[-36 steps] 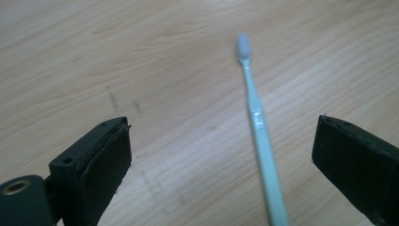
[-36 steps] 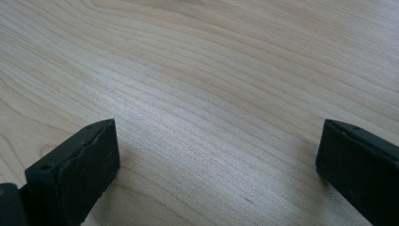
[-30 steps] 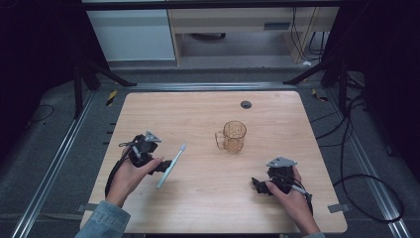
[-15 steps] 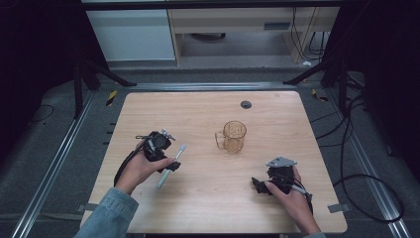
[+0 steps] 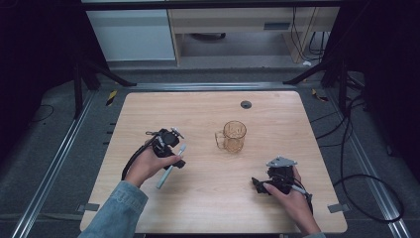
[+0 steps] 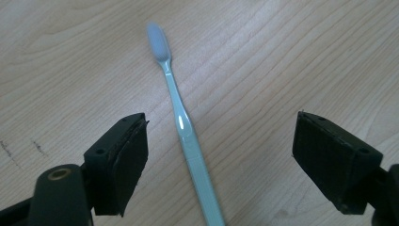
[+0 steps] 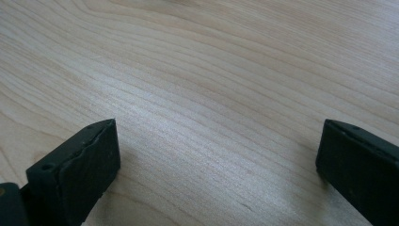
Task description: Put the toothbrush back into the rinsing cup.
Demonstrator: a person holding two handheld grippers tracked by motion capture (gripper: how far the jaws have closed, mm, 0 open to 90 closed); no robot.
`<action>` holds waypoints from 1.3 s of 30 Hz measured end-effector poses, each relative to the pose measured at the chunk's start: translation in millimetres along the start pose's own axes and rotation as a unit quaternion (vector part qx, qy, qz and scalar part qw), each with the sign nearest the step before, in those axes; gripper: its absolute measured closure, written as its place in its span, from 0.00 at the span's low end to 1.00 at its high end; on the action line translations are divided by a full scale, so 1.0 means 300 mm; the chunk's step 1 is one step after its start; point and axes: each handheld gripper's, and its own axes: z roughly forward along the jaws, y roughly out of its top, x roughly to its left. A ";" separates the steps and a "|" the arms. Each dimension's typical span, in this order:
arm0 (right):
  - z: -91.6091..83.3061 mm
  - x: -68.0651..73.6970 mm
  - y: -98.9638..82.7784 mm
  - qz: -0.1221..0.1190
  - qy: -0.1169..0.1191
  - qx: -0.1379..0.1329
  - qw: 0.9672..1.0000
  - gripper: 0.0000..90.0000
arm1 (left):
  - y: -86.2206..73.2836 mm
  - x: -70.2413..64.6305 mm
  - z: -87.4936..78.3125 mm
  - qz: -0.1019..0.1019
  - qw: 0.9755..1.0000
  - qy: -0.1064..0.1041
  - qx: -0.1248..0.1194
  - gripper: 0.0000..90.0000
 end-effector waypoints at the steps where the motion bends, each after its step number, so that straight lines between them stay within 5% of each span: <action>1: 0.000 0.000 0.000 0.000 0.000 0.000 1.000 0.01 | 0.000 0.000 0.000 0.000 1.000 0.000 0.000 0.20; 8: 0.000 0.000 0.000 -0.001 0.000 0.000 1.000 0.01 | 0.031 -0.006 0.022 0.014 0.999 0.009 0.028 0.19; 17: 0.000 -0.001 0.000 -0.001 0.000 0.000 1.000 0.01 | 0.037 0.014 0.031 0.002 0.999 0.007 0.037 0.24; 27: 0.000 -0.001 0.000 -0.001 0.000 0.000 1.000 0.01 | 0.030 0.022 0.068 0.000 0.998 -0.002 0.063 0.42; 39: 0.000 -0.001 0.000 -0.001 0.000 0.000 1.000 0.01 | 0.009 0.056 0.105 -0.028 0.996 0.003 0.087 0.63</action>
